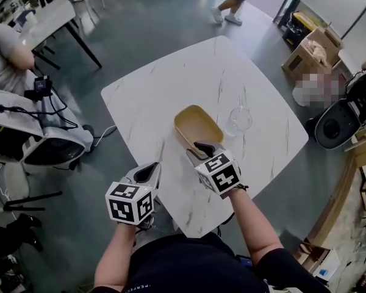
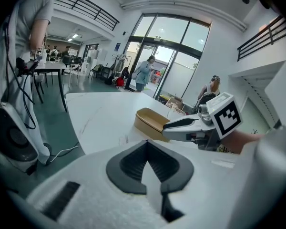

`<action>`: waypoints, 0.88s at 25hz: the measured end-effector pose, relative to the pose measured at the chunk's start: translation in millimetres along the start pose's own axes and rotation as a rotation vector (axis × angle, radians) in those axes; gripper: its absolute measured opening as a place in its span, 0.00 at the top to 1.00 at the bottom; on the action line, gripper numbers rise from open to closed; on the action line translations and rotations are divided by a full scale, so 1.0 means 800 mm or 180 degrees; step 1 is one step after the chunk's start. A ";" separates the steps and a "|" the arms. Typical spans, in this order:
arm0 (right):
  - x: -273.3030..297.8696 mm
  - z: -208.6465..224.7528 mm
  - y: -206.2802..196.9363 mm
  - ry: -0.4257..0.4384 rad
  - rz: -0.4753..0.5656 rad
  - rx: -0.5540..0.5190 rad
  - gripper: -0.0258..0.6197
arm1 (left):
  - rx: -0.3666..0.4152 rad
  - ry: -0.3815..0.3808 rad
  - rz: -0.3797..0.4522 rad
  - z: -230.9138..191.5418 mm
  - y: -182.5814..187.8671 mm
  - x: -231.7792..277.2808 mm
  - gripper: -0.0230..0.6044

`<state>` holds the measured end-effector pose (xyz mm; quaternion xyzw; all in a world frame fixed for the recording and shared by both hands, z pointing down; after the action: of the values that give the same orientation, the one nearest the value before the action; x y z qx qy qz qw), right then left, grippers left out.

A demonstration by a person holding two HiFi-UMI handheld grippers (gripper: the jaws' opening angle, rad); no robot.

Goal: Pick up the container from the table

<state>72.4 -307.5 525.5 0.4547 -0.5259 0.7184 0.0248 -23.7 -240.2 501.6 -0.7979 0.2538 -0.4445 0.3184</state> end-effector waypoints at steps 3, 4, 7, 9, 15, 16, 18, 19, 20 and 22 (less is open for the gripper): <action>0.010 0.002 -0.003 -0.0034 -0.0195 -0.0190 0.79 | 0.0004 0.0043 -0.0009 -0.005 0.003 0.001 0.97; 0.013 0.004 -0.006 -0.0062 -0.0270 -0.0278 0.79 | -0.0006 0.0053 0.0001 -0.006 0.005 0.002 0.97; 0.021 0.009 -0.012 -0.0160 -0.0468 -0.0507 0.79 | -0.0046 0.0068 0.0029 -0.010 0.007 0.003 0.97; 0.023 0.010 -0.015 -0.0197 -0.0526 -0.0567 0.81 | -0.0057 0.0068 0.0032 -0.012 0.006 0.004 0.97; 0.023 0.004 -0.014 -0.0231 -0.0624 -0.0677 0.85 | -0.0061 0.0044 0.0025 -0.014 0.008 -0.003 0.97; 0.023 0.003 -0.014 -0.0226 -0.0649 -0.0697 0.85 | -0.0055 0.0040 0.0026 -0.014 0.009 -0.004 0.97; 0.024 0.002 -0.016 -0.0196 -0.0682 -0.0688 0.88 | -0.0045 0.0030 0.0033 -0.015 0.012 -0.004 0.97; 0.024 0.002 -0.017 -0.0174 -0.0687 -0.0657 0.89 | -0.0040 0.0024 0.0037 -0.015 0.013 -0.003 0.97; 0.024 0.001 -0.018 -0.0155 -0.0686 -0.0620 0.91 | -0.0034 0.0018 0.0041 -0.016 0.014 -0.002 0.97; 0.022 0.001 -0.018 -0.0156 -0.0672 -0.0573 0.92 | -0.0024 0.0005 0.0047 -0.016 0.016 -0.003 0.97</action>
<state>69.8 -309.6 547.9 0.5208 -0.5379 0.6504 0.1280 -37.6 -250.7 496.1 -0.7969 0.2617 -0.4417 0.3185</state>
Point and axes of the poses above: the fingertips, and each gripper's own axes: x forward along the fingers, z to its right, y out of its top, the point moved 1 cm from there along -x, backward along the fingers, and after that the axes turned 1 degree about -x, right-handed, at the moved point
